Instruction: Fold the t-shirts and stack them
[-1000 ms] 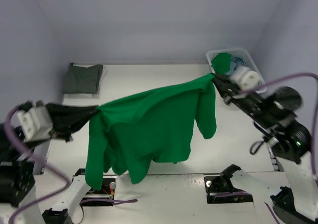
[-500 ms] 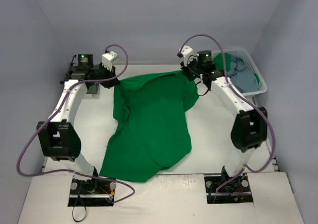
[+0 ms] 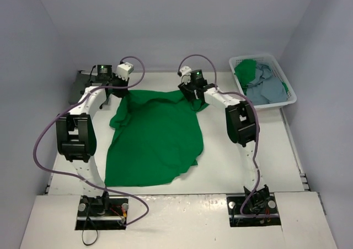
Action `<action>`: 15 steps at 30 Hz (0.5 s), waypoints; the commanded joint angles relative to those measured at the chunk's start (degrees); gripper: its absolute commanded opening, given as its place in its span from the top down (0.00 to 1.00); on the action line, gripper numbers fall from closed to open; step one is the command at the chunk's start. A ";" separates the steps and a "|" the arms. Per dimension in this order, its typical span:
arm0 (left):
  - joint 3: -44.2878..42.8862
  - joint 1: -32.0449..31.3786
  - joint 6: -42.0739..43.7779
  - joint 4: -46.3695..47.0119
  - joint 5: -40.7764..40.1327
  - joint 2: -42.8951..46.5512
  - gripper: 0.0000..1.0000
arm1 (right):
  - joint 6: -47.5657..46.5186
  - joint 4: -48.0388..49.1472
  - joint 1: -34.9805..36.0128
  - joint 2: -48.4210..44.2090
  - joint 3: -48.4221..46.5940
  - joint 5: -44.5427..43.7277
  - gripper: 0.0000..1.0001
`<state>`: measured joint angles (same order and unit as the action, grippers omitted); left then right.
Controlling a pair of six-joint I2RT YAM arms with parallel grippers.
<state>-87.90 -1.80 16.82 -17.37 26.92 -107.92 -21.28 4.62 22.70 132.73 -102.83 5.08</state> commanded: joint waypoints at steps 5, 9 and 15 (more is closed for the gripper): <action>-2.81 -0.74 -0.38 3.30 -6.96 1.22 1.00 | 3.08 1.63 6.92 -10.54 3.15 -23.01 0.32; -2.19 -0.83 0.05 2.25 -7.58 1.31 1.00 | 6.33 -5.40 7.80 -21.51 8.59 -14.16 0.37; -0.96 -0.83 0.41 2.34 -8.37 1.66 1.00 | 2.92 -16.73 13.07 -31.91 17.13 -0.28 0.53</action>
<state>-87.70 -2.42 16.71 -16.91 19.70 -109.08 -17.28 -5.67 32.82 106.54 -87.77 -3.66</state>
